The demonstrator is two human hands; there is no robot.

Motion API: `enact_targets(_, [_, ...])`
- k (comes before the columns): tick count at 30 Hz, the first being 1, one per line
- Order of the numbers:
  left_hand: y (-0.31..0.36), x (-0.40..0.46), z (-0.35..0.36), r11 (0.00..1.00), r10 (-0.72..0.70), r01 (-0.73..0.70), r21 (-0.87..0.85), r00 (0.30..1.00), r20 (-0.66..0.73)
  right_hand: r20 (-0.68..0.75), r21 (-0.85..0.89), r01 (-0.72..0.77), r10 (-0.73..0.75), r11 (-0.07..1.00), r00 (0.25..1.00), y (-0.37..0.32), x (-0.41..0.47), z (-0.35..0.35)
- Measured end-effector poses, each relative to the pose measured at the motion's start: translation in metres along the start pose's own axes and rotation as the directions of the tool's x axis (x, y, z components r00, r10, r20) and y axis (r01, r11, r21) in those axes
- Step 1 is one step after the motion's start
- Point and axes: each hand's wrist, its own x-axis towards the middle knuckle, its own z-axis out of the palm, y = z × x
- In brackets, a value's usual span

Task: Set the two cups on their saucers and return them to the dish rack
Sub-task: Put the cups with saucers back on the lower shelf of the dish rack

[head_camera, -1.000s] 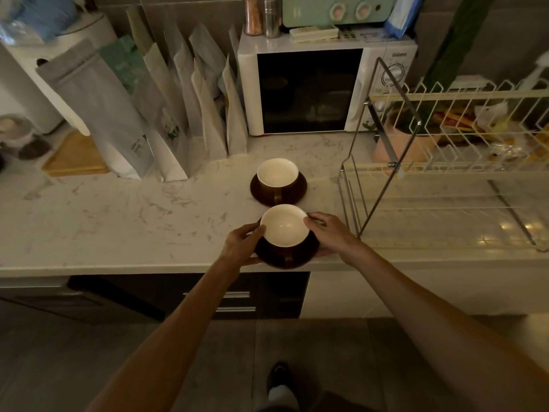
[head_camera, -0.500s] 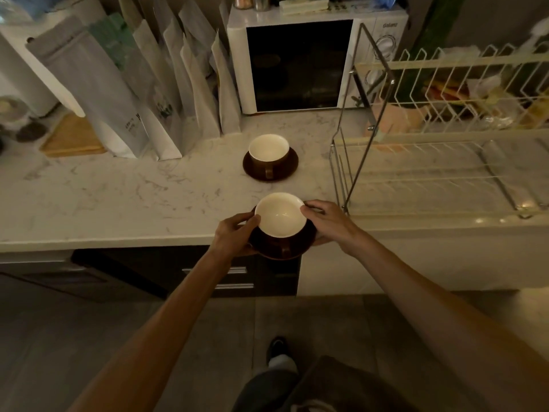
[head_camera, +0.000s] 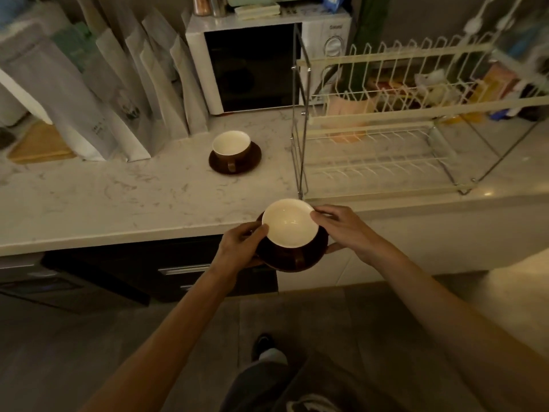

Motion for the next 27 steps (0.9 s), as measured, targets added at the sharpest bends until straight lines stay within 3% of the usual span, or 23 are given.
enact_targets(12, [0.034,0.000,0.087,0.999,0.037,-0.038,0.004,0.986,0.164,-0.190,0.052,-0.049,0.058,0.997,0.980,0.020,-0.034,-0.085])
enact_targets(27, [0.092,0.059,0.160,0.994,0.106,-0.104,-0.023,0.953,0.284,-0.412,0.147,-0.055,0.112,0.988,0.904,0.007,0.000,-0.158])
